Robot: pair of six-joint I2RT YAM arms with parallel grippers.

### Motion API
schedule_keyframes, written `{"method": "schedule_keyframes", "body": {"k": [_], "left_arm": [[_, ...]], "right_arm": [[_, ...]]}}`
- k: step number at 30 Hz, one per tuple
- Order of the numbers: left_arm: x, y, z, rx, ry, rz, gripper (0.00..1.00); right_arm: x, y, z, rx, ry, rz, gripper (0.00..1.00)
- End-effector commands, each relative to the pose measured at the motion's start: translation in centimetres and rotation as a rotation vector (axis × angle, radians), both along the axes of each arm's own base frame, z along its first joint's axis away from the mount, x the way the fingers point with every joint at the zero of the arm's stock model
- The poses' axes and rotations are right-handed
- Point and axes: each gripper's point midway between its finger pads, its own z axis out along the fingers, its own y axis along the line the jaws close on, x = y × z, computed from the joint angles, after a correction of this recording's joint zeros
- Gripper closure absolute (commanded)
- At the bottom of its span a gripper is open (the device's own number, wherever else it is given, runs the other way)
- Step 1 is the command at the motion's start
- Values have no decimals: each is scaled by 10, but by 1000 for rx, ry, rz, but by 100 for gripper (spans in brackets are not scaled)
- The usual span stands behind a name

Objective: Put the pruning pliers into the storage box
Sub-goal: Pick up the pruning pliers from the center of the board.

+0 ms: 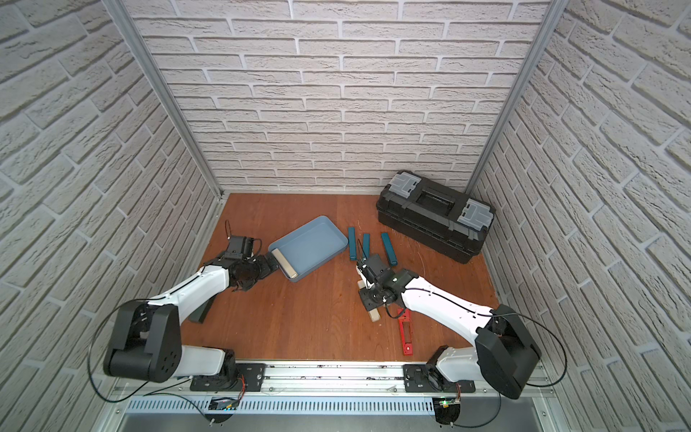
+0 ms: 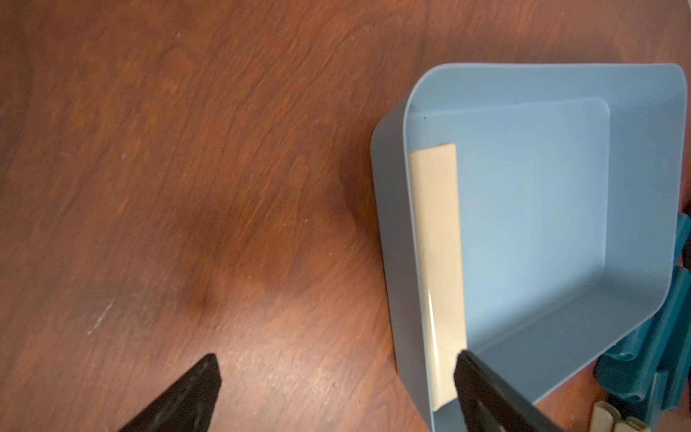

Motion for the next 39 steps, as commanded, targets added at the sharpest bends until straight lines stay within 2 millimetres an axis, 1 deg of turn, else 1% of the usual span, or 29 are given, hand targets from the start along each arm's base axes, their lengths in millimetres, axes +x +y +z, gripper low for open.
{"method": "schedule_keyframes", "body": {"k": [1,7,15,34,36,39], "left_arm": [[-4,0,1,20,2,-18,2],[-3,-1,4,20,-3,-26,2],[-3,-3,5,21,-1,-33,2],[-8,-4,0,23,8,-32,2],[-7,-4,-1,23,7,-32,2],[-8,-4,-3,22,11,-30,2]], "right_arm": [[4,-1,5,33,-35,-42,54],[-1,-3,-3,34,-16,-53,54],[-7,-4,-22,34,23,-77,54],[-9,-5,-43,-3,68,-67,56],[-9,-5,-45,-8,71,-66,58],[-9,-5,-49,-14,79,-65,66]]}}
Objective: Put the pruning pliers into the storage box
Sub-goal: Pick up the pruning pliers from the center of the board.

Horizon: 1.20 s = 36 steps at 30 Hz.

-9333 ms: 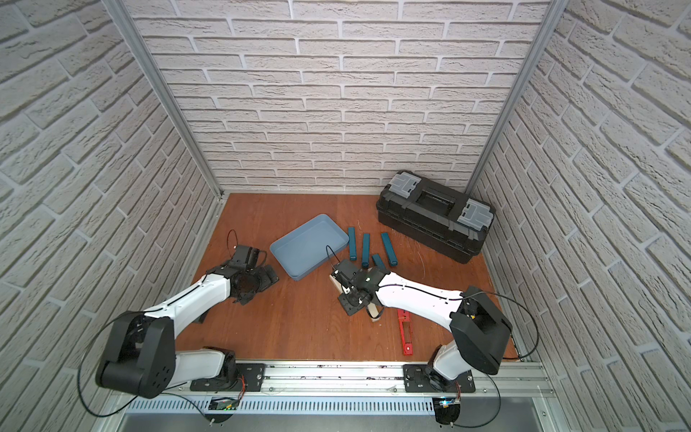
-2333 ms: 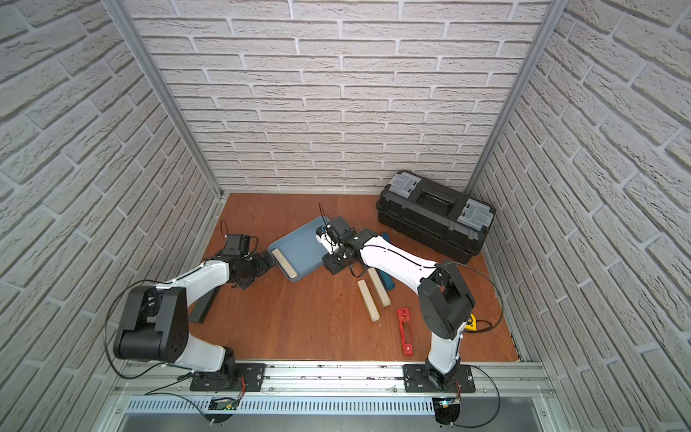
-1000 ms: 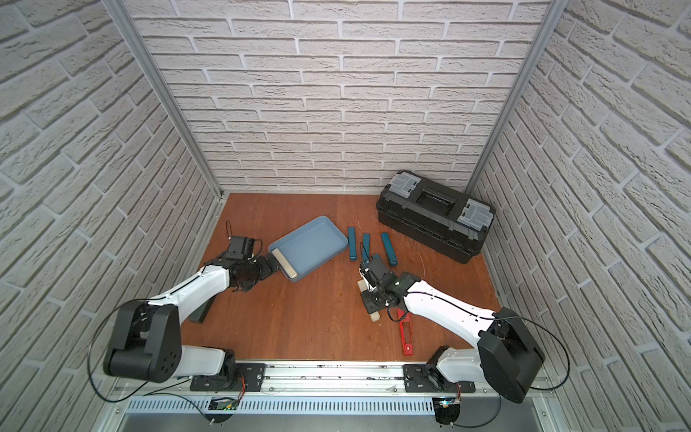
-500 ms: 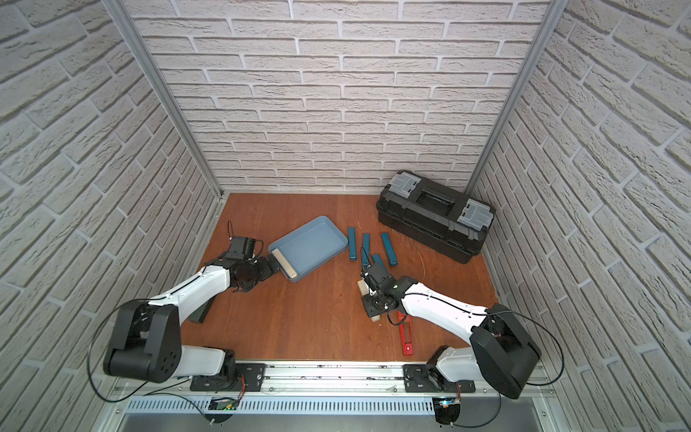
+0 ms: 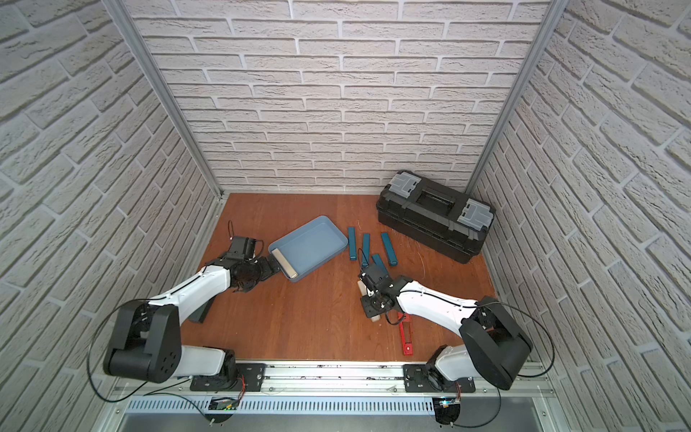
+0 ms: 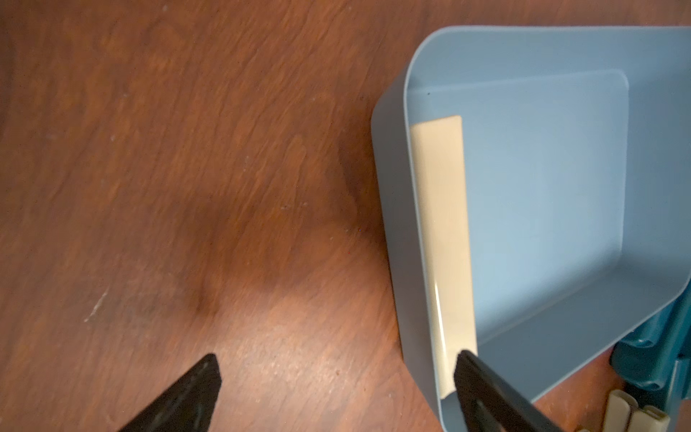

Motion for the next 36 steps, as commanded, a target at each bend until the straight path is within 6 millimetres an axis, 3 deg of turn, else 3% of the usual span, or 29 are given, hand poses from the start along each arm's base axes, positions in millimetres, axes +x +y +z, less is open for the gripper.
{"method": "schedule_keyframes", "body": {"k": [1,8,15,36], "left_arm": [[-2,0,-1,9,-6,-2,2],[-1,-1,-4,7,-2,-7,2],[2,-2,-6,3,-2,-13,2],[4,-8,3,-23,-26,-27,2]], "right_arm": [[1,1,-6,4,3,-3,66],[1,2,-10,0,12,-2,72],[3,5,-8,-1,28,5,90],[30,28,66,75,-83,40,94]]}}
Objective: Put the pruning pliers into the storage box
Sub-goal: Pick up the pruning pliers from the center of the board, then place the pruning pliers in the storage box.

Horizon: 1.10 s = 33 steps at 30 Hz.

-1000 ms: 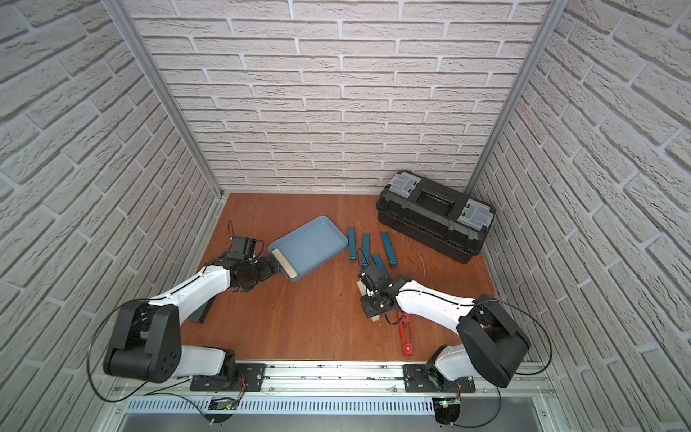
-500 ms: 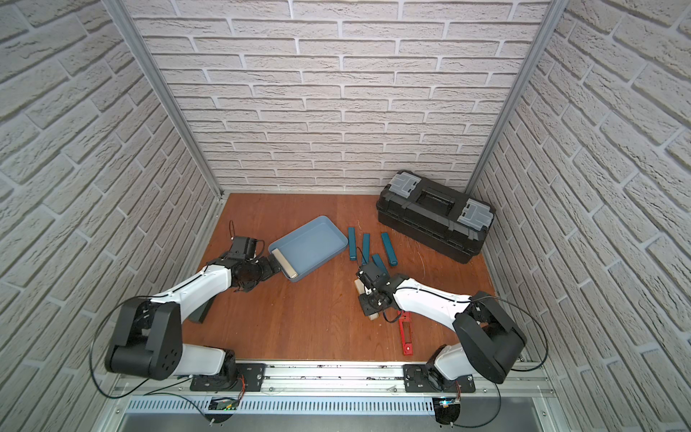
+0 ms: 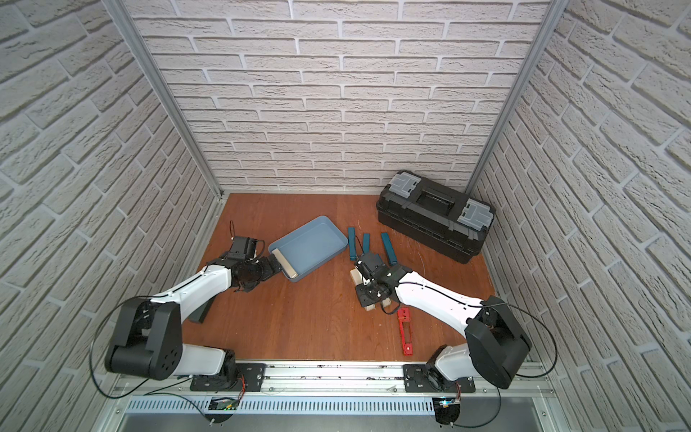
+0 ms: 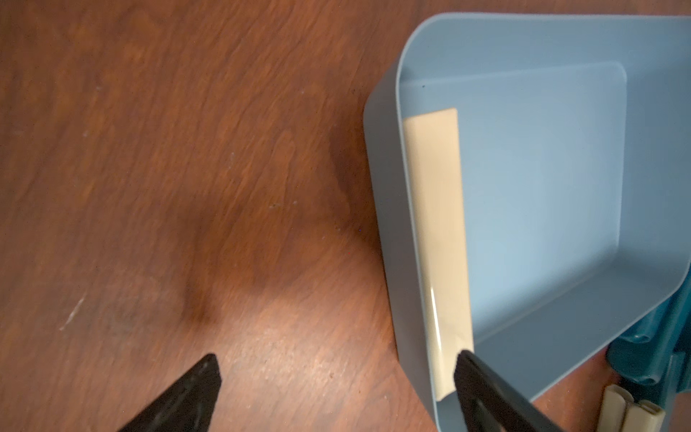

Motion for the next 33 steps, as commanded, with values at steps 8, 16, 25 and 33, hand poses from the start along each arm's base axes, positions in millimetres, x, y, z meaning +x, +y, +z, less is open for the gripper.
{"method": "schedule_keyframes", "body": {"k": [8,16,25,33], "left_arm": [[2,-1,14,2,-39,-10,2],[3,0,14,-1,-42,13,2],[16,-1,18,-3,-50,8,2],[34,-6,26,-18,-43,-70,2]], "right_arm": [[25,37,36,110,-61,82,96],[47,71,43,157,-59,160,96],[75,100,51,162,-61,221,97],[107,128,53,181,-81,236,97]]}}
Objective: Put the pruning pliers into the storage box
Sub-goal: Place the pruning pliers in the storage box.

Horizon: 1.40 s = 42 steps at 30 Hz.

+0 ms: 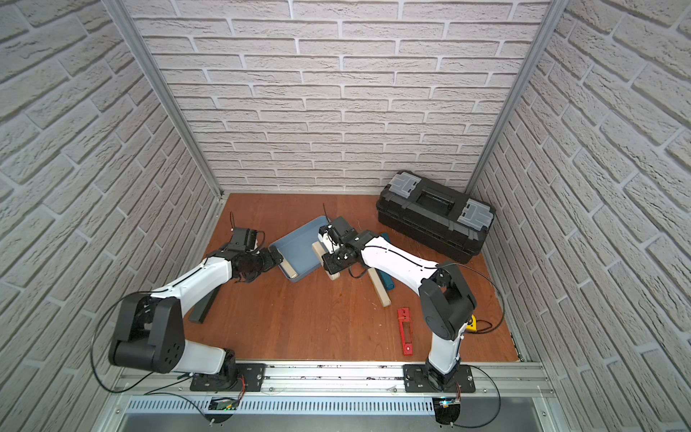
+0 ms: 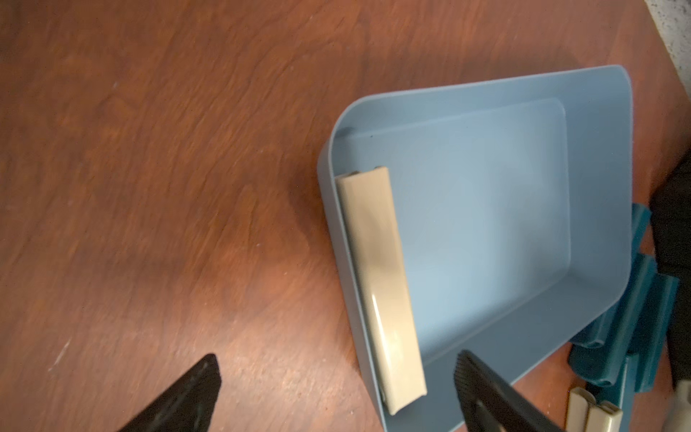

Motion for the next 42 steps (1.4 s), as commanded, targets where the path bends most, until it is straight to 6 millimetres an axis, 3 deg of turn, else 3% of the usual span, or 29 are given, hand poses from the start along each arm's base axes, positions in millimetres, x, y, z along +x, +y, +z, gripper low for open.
{"method": "schedule_keyframes", "body": {"k": [1,7,10,20,30,42], "left_arm": [[7,-1,0,-14,6,-47,2],[14,-2,-6,-64,14,-69,2],[13,-2,-7,-74,33,-73,2],[10,-2,19,-89,47,-58,2],[4,-2,26,-141,-85,-3,2],[-4,-7,25,-164,-141,-48,2]], "right_arm": [[14,17,9,28,-37,35,97],[35,32,3,31,-52,33,97],[44,40,-11,10,-18,28,98],[70,71,-13,43,3,46,97],[73,73,-27,21,-12,87,98],[78,101,-27,69,-49,131,97]]}}
